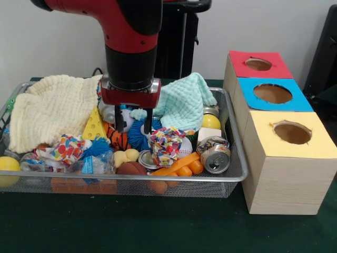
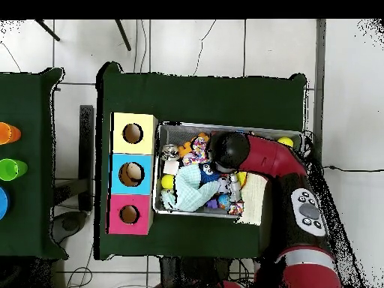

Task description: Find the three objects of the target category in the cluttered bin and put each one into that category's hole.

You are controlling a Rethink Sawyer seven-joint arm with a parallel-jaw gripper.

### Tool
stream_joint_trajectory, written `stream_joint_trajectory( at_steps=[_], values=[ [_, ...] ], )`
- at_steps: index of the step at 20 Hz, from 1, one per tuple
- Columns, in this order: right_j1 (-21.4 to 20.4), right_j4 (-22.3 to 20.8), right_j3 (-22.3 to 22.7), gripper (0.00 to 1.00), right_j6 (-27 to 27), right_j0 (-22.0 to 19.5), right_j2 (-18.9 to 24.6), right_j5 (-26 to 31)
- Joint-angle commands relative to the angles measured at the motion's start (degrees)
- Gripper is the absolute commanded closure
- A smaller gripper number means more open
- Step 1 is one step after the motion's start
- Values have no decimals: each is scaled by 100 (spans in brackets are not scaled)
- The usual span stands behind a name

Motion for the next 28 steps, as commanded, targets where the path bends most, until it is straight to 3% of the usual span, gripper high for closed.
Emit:
stream_joint_trajectory(
  at_steps=[1, 20, 28],
  values=[
    [462, -232, -410, 0, 236, -72, 206, 62],
    [287, -283, -228, 0, 90, -300, 83, 165],
    [667, -348, -602, 0, 9, -420, 135, 109]
  ],
)
